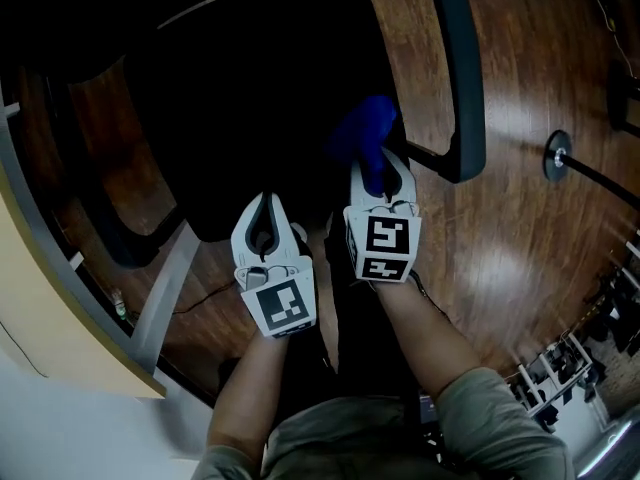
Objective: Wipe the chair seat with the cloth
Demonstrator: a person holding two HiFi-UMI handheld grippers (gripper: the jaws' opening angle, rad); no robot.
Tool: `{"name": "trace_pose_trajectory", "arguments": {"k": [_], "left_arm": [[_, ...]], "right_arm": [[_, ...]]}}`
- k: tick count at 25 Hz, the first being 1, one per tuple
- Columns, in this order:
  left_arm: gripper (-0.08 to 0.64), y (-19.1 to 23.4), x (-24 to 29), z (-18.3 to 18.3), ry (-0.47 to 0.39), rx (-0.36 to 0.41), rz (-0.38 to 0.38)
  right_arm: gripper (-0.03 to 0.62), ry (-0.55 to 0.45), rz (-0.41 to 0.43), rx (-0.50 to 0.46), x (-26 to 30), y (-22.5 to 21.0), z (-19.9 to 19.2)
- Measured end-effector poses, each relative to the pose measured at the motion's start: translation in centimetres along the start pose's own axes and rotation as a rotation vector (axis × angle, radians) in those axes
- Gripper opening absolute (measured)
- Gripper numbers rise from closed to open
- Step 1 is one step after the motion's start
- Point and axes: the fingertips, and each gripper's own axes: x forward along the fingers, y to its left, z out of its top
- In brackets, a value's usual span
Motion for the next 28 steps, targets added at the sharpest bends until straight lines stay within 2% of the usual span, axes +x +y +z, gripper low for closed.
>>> {"name": "trace_pose_trajectory", "arguments": {"k": [5,9,14,21,28], "left_arm": [[0.005,6.2,-4.4,-1.4,-0.004,-0.068,0.103],[0.005,10.5,-7.3,-4.2,0.024,-0.128,0.177],[0.005,15.3,-9.7,-7.8,0.055,-0.187,0.267],[0.005,19.0,-10.9,-10.7,0.066,-0.220,0.322],[0.005,19.8,-10.2,-12.0,0.052,-0.207,0.330]], "right_arm": [[0.101,-0.053,0.211,-0.203,-0.7,11.7,2.0],[0.103,-0.065,0.344,-0.301,-1.0,19.8,2.1],[0.104,-0.059,0.476,-0.418,-1.4,27.3,0.7],[0.104,0.020,0.593,-0.534,-1.0,33.5,-4.2],[0.104,0.071,0.574,-0.524,0.3,33.5,-7.3]]}}
